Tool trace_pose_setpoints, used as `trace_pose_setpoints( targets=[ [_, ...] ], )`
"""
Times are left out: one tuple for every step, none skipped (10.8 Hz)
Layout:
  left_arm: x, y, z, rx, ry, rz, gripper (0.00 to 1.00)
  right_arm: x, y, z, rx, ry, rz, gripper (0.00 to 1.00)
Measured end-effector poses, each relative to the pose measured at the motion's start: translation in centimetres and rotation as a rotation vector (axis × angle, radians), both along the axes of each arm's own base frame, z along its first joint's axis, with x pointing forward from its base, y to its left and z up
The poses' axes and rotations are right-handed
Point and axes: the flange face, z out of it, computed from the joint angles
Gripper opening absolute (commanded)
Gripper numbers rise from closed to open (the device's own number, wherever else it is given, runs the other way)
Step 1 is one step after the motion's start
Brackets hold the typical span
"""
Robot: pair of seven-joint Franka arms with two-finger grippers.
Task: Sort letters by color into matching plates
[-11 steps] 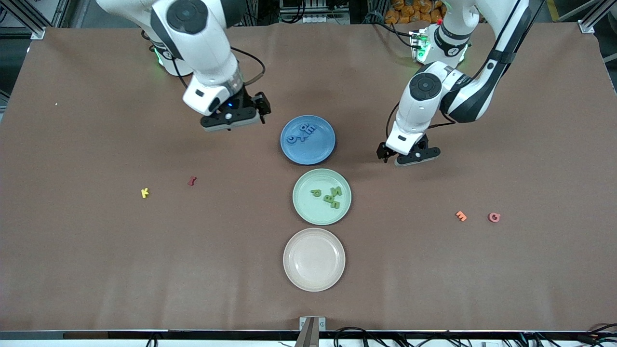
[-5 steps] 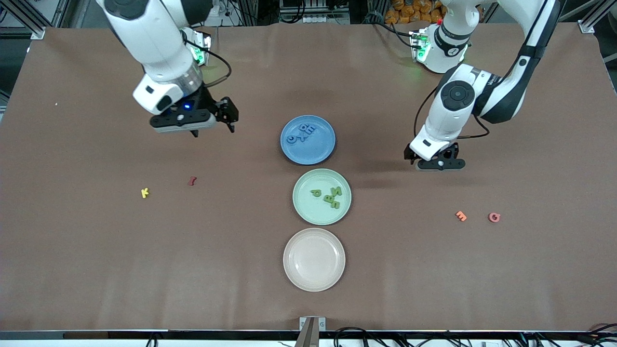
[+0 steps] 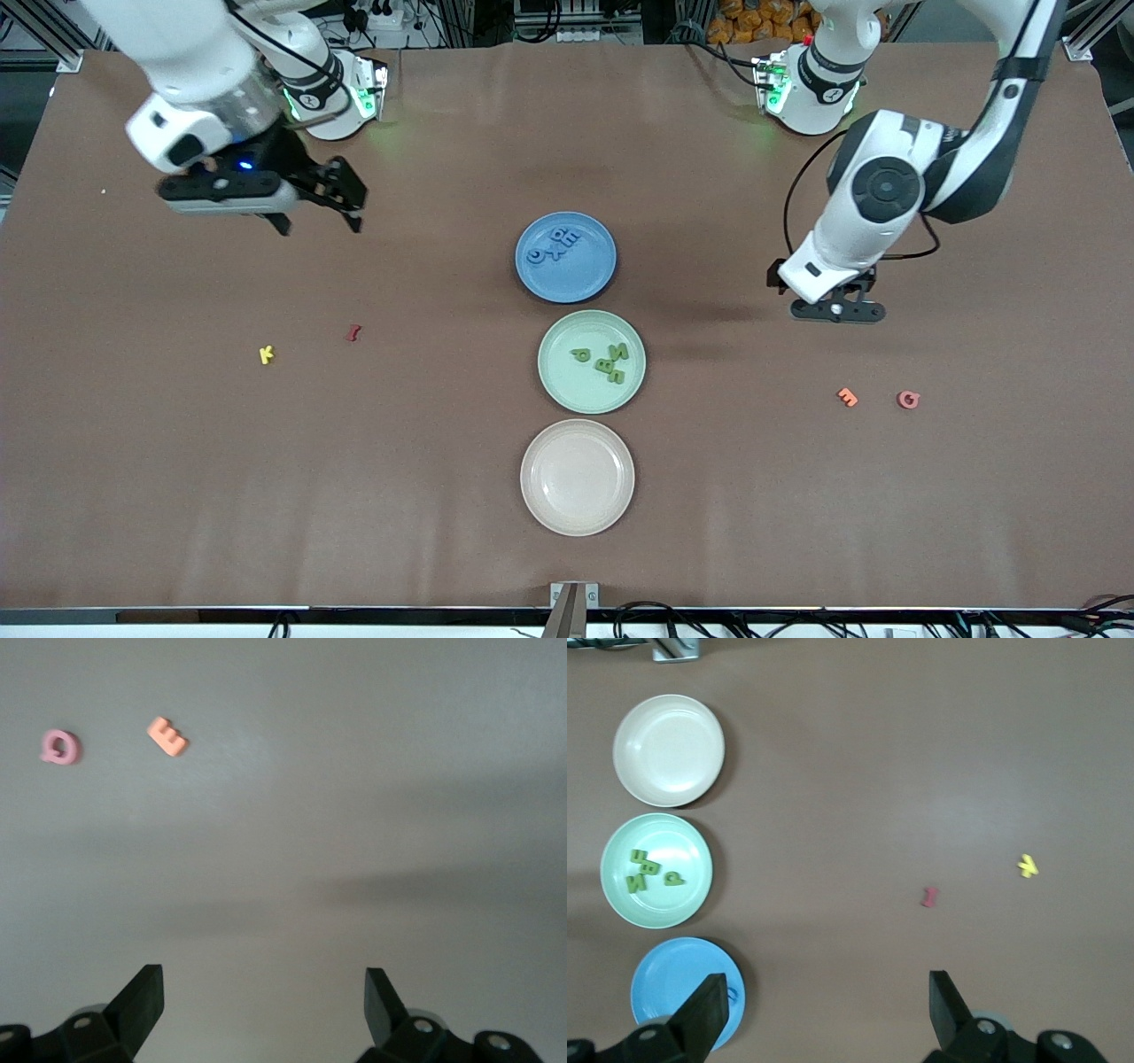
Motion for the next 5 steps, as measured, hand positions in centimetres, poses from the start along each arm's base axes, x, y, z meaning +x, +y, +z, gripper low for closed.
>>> trace_pose_setpoints(
  targets=[
    [1.2,0.9,2.1,-0.016,0.006,0.011,1.00,0.0,-2.3,1.4,-0.013,0.032,-0.008,1.00],
    [2.3,1.5,4.4,-0.025,0.006,0.023,1.00,0.2,-4.6,2.3,-0.028,0.063,0.002,1.00],
    [3.2,2.1,6.5,-0.037,0.000,0.048,1.00,0.4,-7.0,2.6,-0.038,0.093,0.007,1.00],
    [3.9,2.6,8.2,-0.056,-0.005,0.075,1.00,0.8,-9.2,2.8,-0.037,0.105,-0.012,1.00],
    [4.5,3.3,10.0,-0.068,-0.013,0.097,1.00,1.2,-11.1,3.1,-0.032,0.105,-0.036,1.00]
  ],
)
